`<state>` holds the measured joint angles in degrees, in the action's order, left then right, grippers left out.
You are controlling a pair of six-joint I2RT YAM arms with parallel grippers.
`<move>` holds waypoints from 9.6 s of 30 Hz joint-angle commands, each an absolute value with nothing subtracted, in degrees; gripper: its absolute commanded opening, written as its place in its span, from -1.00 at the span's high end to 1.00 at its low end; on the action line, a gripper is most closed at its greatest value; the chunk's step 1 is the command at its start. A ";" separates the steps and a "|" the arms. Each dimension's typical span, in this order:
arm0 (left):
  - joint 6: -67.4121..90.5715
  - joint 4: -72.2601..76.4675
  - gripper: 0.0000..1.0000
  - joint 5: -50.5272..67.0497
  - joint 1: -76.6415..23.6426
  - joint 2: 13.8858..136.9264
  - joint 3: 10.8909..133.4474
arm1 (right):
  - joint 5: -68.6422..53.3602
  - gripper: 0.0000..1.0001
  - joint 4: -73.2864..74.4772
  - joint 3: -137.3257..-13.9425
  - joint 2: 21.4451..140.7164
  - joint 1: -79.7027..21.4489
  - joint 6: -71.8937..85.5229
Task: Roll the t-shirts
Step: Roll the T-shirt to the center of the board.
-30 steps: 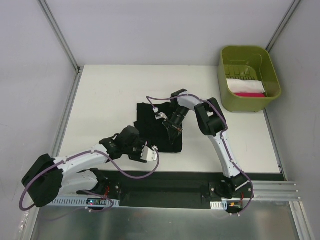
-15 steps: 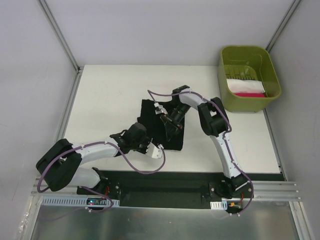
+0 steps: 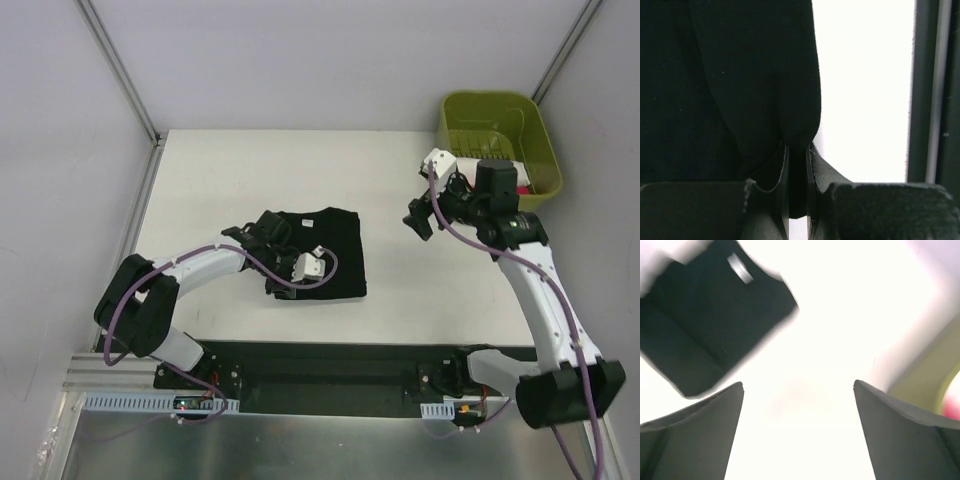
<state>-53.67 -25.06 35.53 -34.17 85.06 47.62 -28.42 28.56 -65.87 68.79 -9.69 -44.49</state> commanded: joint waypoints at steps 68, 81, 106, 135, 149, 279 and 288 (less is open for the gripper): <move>-35.46 -59.52 0.91 63.21 -16.70 120.32 75.41 | -47.64 0.88 82.88 -88.77 125.76 -33.76 -80.60; -19.78 -47.92 0.36 50.91 -9.85 107.35 73.92 | -45.35 0.92 95.01 -112.76 148.44 -32.61 -65.40; -52.47 -10.81 -0.33 17.66 -44.56 59.32 30.41 | -35.16 0.99 90.70 -114.35 152.40 -36.21 -54.67; -54.24 -27.22 0.83 35.58 -37.11 80.67 42.42 | -41.30 -0.23 76.59 -116.04 118.95 -14.27 -55.65; -50.54 -42.17 0.82 53.69 -28.74 95.62 60.20 | -24.88 -0.93 10.02 -43.07 63.89 -34.53 -68.20; -58.98 -57.04 0.35 54.40 -26.55 108.10 71.80 | -33.13 -0.92 26.37 -55.37 81.56 -38.76 -80.33; -58.54 -57.30 0.37 54.58 -25.31 109.07 72.33 | -26.36 -0.92 20.64 -58.88 79.55 -30.51 -60.40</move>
